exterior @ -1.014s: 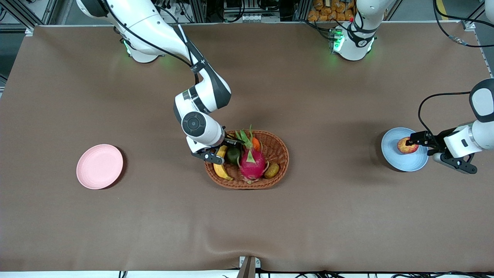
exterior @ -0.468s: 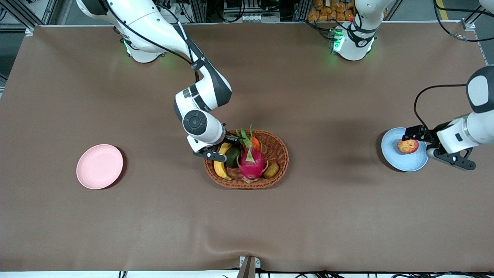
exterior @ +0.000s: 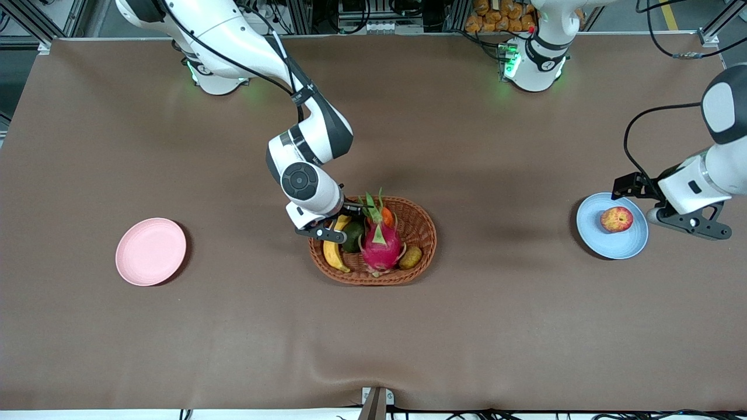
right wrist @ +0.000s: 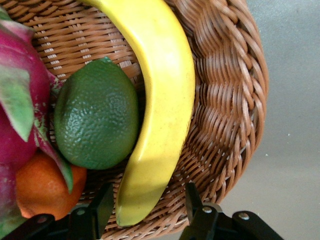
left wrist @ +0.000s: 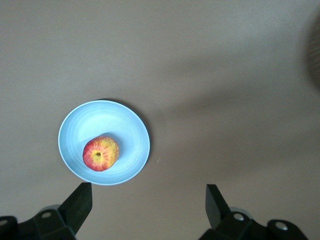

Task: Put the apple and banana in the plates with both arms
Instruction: 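Raise the left gripper away while the right gripper grasps the banana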

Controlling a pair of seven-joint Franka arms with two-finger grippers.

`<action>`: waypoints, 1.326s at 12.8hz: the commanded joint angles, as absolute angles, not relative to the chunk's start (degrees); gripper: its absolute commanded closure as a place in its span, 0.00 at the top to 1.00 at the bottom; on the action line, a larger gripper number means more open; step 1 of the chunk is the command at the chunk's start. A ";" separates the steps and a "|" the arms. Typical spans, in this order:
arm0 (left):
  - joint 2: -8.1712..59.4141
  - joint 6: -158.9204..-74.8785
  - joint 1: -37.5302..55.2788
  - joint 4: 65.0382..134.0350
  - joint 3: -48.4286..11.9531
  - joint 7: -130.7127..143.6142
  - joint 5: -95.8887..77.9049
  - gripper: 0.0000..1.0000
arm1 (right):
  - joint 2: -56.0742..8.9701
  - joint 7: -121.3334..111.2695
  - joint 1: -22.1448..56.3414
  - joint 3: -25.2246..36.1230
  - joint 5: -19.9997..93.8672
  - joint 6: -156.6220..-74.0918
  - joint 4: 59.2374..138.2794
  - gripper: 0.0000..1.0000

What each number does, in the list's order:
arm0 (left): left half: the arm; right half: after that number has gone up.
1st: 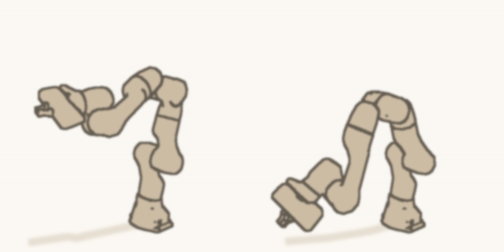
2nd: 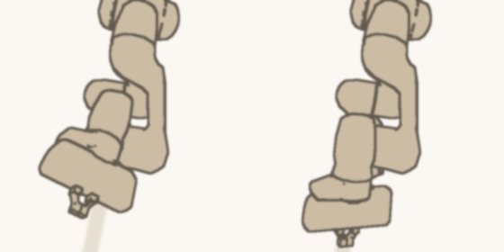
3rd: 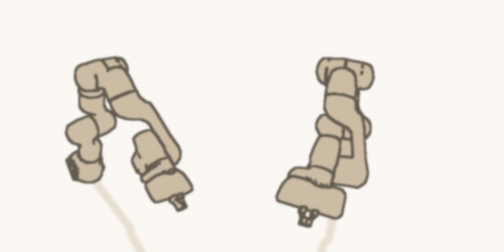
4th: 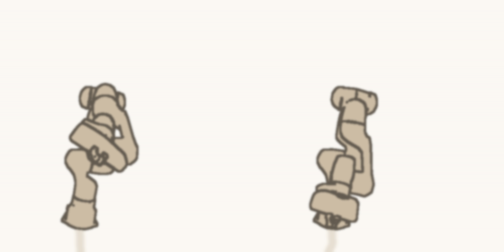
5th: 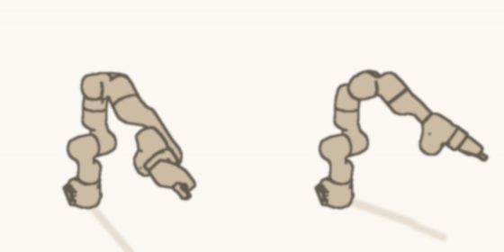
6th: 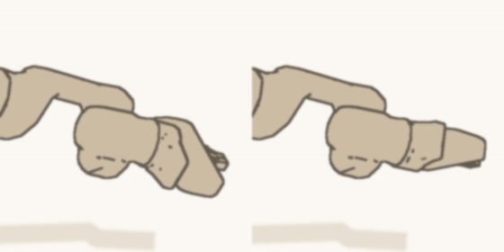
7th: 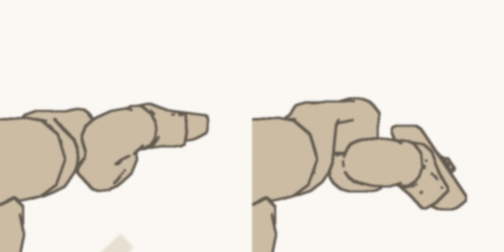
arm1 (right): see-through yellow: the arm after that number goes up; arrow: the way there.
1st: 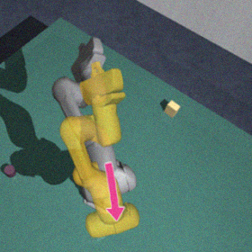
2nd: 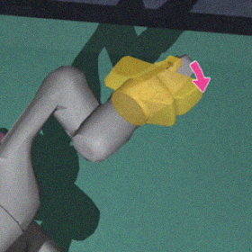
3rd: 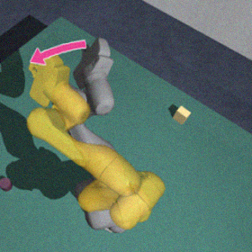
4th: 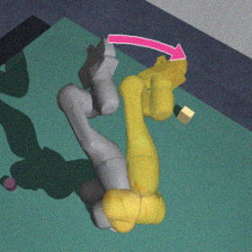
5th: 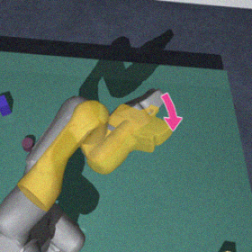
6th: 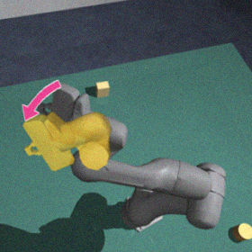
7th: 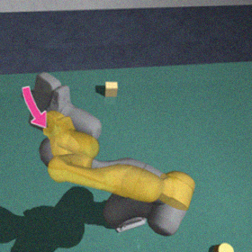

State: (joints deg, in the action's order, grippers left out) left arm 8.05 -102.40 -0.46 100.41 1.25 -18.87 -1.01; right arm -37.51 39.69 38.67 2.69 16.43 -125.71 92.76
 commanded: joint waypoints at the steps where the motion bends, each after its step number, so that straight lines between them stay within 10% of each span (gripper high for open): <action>1: 6.07 -98.28 1.32 98.62 3.78 -16.97 -1.85 1.00 | -37.97 39.90 39.64 3.08 15.91 -127.88 93.96 0.66; 10: -8.78 -84.21 1.85 98.70 4.48 -12.48 -0.26 1.00 | -38.76 39.02 38.94 3.08 9.07 -128.76 92.99 0.66; 17: -2.99 -86.39 1.93 93.25 4.31 -7.83 1.23 1.00 | -39.81 39.20 39.11 3.08 7.21 -129.99 91.85 0.66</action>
State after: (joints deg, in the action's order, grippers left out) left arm -5.06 -85.80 1.51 95.27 4.28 -10.48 -0.03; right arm -38.64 39.46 38.70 2.73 7.99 -129.43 92.85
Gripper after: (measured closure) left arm 0.000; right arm 0.335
